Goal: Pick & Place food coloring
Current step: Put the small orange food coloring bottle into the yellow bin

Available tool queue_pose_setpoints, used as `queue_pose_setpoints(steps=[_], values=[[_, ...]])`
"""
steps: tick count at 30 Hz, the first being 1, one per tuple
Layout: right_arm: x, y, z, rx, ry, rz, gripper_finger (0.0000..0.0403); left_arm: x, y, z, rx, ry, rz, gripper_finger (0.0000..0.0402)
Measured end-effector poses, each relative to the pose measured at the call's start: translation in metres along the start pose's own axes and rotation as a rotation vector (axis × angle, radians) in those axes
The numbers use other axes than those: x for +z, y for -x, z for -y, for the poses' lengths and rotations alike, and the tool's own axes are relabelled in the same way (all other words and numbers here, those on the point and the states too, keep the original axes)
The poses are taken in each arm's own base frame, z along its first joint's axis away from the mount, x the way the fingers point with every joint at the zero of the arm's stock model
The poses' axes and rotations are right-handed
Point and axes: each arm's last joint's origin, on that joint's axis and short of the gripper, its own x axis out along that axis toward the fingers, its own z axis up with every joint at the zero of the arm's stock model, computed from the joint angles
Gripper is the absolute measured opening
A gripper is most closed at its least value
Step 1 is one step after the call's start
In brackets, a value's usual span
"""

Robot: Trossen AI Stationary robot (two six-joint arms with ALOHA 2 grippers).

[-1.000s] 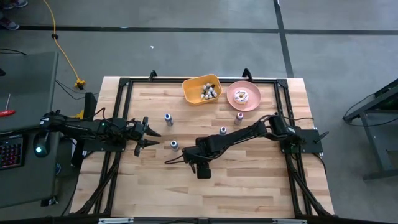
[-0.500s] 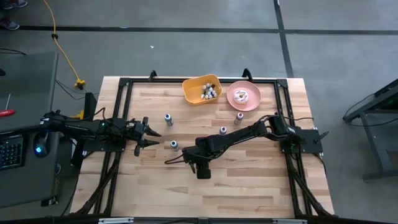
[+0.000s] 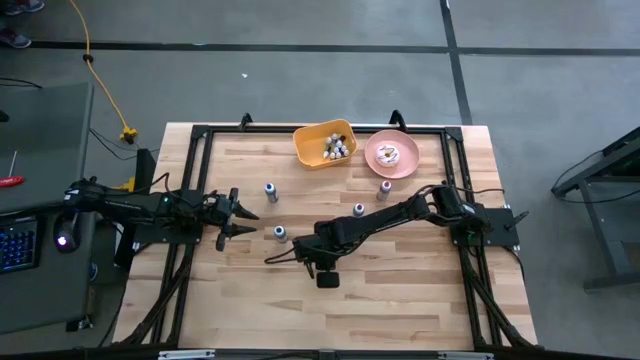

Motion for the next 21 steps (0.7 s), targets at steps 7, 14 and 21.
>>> queue_pose_setpoints(steps=[7,14,21], values=[[0.000,0.008,-0.001,0.025,-0.001,0.002,0.0044,0.000,0.000,0.000,0.000,0.000,-0.001,0.0163],[0.003,0.042,-0.004,0.030,-0.032,0.078,0.0043,0.000,0.000,0.000,0.000,0.000,0.000,0.0163],[0.003,0.105,0.003,-0.066,-0.059,0.241,0.0043,0.000,0.000,0.000,0.000,0.000,0.000,0.0163]])
